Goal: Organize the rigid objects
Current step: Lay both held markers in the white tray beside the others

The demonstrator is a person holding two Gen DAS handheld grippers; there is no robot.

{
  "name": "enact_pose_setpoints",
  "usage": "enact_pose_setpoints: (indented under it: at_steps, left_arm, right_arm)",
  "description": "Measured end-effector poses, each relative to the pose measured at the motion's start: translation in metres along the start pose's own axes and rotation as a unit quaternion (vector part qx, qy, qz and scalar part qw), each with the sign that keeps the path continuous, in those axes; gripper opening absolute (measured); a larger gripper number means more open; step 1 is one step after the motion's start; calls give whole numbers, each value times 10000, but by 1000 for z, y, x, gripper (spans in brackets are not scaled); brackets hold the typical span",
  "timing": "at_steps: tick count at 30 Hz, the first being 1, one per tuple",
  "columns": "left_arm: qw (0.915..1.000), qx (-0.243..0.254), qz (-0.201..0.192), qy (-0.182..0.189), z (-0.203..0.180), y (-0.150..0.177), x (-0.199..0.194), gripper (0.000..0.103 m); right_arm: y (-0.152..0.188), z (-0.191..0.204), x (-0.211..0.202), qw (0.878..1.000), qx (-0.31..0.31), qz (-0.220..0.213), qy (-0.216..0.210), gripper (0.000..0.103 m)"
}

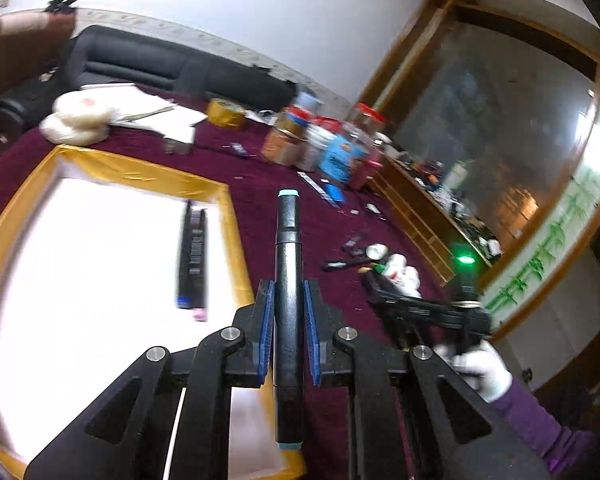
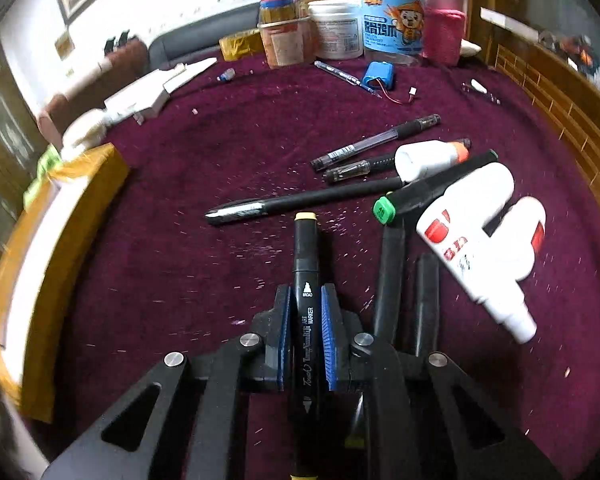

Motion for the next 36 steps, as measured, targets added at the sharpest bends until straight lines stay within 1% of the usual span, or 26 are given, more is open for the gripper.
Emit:
enact_pose_setpoints:
  at_steps: [2, 4, 7, 11, 13, 14, 16, 20, 25, 30, 36]
  left_arm:
    - [9998, -125, 25, -159, 17, -7, 1, 12]
    - [9992, -227, 60, -328, 32, -14, 5, 12]
    - [9975, -418, 147, -543, 56, -27, 14, 12]
    - [9943, -647, 265, -805, 83, -46, 33, 12]
    - [9924, -744, 312, -927, 96, -55, 44, 12]
    - [9915, -778, 317, -991, 102, -57, 46, 12]
    - [9896, -836, 377, -1109, 112, -61, 54, 12]
    - [9869, -813, 455, -1314, 124, -61, 63, 12]
    - [9856, -957, 393, -1335, 137, -63, 56, 12]
    - [9843, -1010, 390, -1393, 147, -67, 54, 12]
    - [9820, -1121, 345, -1482, 155, -71, 57, 12]
  right_arm:
    - [-2, 3, -7, 9996, 157, -87, -232, 13]
    - [-7, 13, -18, 9972, 322, -211, -639, 13]
    - [-21, 40, -35, 9913, 381, -378, -1198, 13]
    - [-43, 88, -47, 9785, 323, -433, -1991, 13]
    - [-56, 120, -46, 9677, 342, -338, -2474, 13]
    - [-61, 134, -44, 9632, 343, -281, -2649, 13]
    - [-69, 158, -39, 9587, 294, -187, -2823, 13]
    - [-84, 211, -12, 9580, 133, 107, -2864, 13]
    - [-94, 253, 25, 9638, 38, 446, -2630, 13]
    - [-98, 266, 52, 9677, 36, 642, -2436, 13]
    - [-101, 260, 68, 9737, 132, 715, -2161, 13]
Point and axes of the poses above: each gripper's, at about its wrist camera, not at the fingertips, and x roughly the way its jaws point, z to its left, y to its underside, the point moved 9 cm from there along x, roughly the way its jaws point, and after that the axes turned 12 degrees about -x, right-handed, at the moved point
